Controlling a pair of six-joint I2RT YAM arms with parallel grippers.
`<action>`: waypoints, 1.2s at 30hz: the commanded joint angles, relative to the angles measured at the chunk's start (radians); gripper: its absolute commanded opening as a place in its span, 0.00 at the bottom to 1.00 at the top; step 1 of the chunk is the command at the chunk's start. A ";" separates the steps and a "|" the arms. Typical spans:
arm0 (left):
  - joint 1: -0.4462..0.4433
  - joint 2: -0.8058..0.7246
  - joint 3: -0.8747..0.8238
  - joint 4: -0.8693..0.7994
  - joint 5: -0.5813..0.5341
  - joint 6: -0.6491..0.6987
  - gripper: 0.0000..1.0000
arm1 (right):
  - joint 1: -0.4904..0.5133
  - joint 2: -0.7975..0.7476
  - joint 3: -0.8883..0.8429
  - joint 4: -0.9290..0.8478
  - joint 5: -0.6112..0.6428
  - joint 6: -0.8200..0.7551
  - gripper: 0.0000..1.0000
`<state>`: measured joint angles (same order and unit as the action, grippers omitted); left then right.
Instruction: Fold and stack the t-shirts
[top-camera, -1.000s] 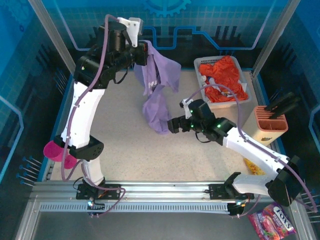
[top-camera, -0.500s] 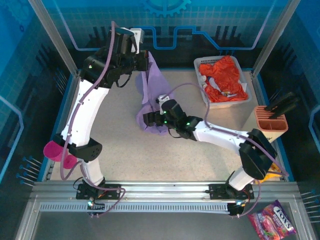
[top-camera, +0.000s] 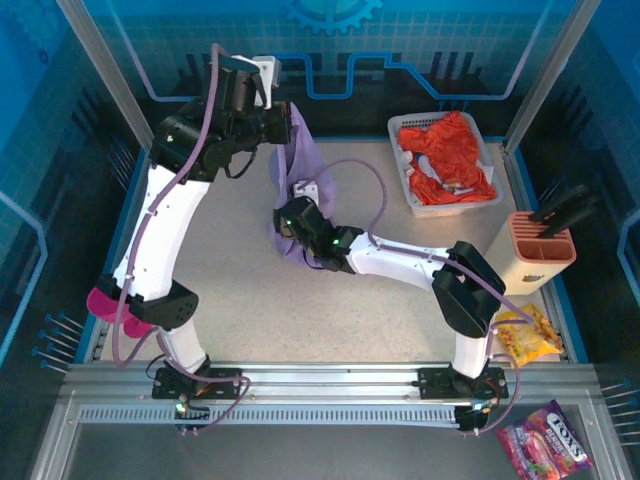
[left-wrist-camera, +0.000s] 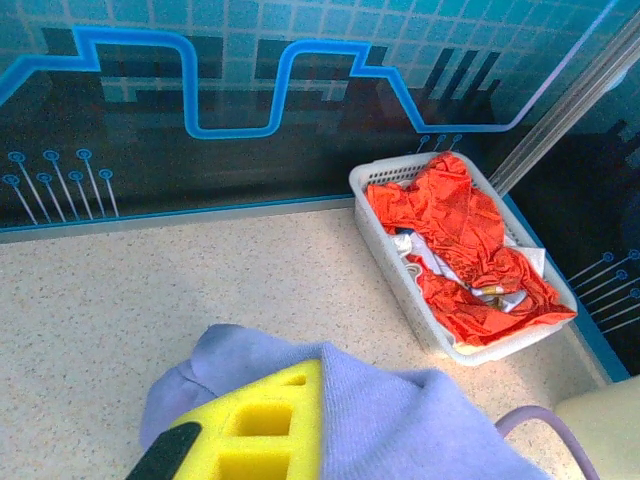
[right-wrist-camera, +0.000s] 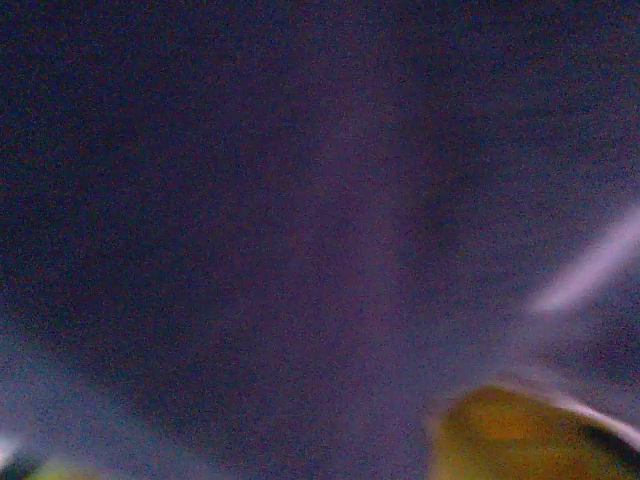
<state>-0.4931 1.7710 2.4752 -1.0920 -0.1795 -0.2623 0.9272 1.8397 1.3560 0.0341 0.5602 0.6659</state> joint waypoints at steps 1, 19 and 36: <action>0.009 -0.066 -0.008 0.027 -0.046 0.024 0.00 | -0.050 -0.046 -0.020 -0.039 0.043 -0.029 0.16; 0.276 -0.359 -0.476 0.181 0.172 -0.127 0.00 | -0.529 -0.372 0.173 -0.629 -0.807 -0.459 0.06; 0.661 -0.433 -1.222 0.523 0.489 -0.401 0.00 | -0.552 0.084 0.518 -0.950 -0.614 -0.465 1.00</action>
<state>0.1360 1.3136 1.2881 -0.6697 0.2531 -0.6151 0.3485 2.0377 1.9888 -0.9134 -0.1078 0.1780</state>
